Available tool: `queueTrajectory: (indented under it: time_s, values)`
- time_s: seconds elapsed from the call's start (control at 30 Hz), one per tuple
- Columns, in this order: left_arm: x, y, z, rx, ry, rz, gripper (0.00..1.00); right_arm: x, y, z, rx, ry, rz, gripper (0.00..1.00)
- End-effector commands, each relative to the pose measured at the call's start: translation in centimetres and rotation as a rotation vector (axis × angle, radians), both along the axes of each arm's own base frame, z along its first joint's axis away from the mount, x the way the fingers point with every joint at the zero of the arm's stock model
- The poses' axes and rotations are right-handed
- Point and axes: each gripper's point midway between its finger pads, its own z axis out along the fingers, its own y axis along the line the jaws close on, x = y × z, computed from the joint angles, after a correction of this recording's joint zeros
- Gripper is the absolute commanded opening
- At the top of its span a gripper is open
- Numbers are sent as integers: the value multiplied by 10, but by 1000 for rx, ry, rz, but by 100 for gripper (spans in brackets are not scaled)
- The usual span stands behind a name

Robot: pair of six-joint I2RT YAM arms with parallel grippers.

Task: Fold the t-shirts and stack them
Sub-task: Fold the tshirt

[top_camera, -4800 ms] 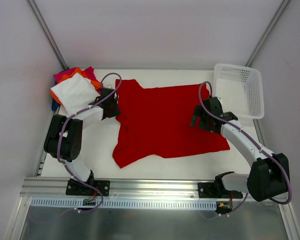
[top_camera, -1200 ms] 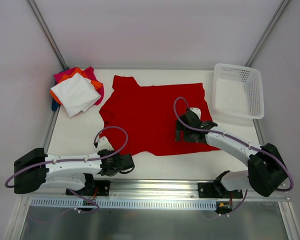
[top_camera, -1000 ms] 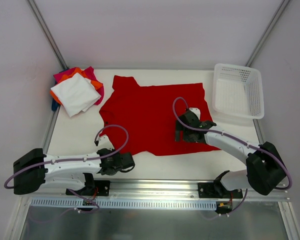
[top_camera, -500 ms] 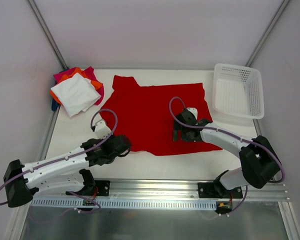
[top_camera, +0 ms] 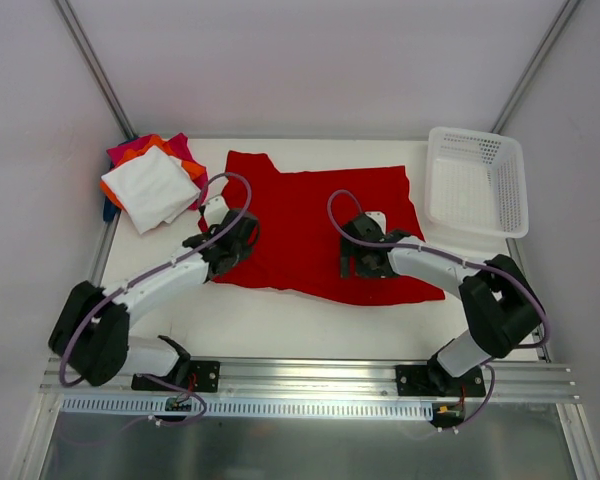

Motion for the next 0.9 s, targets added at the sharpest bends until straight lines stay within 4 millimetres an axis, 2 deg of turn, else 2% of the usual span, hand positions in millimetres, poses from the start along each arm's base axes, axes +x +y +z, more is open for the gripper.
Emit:
queueTrajectory:
  time_s: [0.0, 0.03, 0.07, 0.1, 0.17, 0.23, 0.27, 0.3, 0.33, 0.37, 0.43, 0.47, 0.53, 0.6, 0.63, 0.73, 0.77, 0.87]
  values:
    - [50, -23, 10, -8, -58, -122, 0, 13, 10, 7, 4, -28, 13, 99]
    - [66, -32, 20, -39, -93, -134, 0, 13, 10, 3, -2, -17, 14, 100]
    - [76, -30, 8, -22, -67, -140, 0, 14, 10, 3, -4, -17, 12, 99]
    - [88, -35, 14, -37, -82, -147, 0, 14, 10, 1, -6, -13, 12, 99]
    - [103, -42, 11, -54, -75, -176, 0, 15, 11, -2, -13, -4, 14, 100]
    - [124, -48, 5, -76, -50, -207, 0, 16, 11, -4, -17, 1, 12, 99]
    - [130, -49, -12, -70, -12, -212, 0, 15, 11, -6, -22, 7, 14, 99]
    - [144, -49, -5, -78, -29, -210, 0, 16, 12, -7, -23, 8, 14, 99]
    - [149, -51, -8, -84, -20, -223, 0, 16, 13, -7, -21, 8, 16, 99]
    - [155, -50, -22, -77, 6, -225, 0, 17, 13, -7, -21, 10, 15, 99]
    - [169, -50, -20, -91, 1, -237, 2, 17, 14, -8, -23, 15, 17, 99]
    - [175, -51, -23, -97, 5, -242, 26, 17, 14, -8, -23, 17, 19, 99]
    - [178, -49, -24, -99, 10, -251, 63, 17, 15, -7, -18, 18, 21, 99]
    - [178, -47, -17, -88, -4, -249, 94, 17, 15, -8, -20, 18, 22, 99]
    - [177, -44, -13, -80, -11, -249, 98, 16, 15, -8, -19, 21, 23, 99]
    - [170, -35, 15, -63, -61, -232, 99, 15, 16, -9, -15, 23, 24, 99]
    - [163, -32, 33, -65, -95, -228, 99, 15, 16, -8, -10, 23, 24, 100]
    - [142, -29, 64, -98, -149, -238, 99, 14, 17, -6, 1, 15, 25, 100]
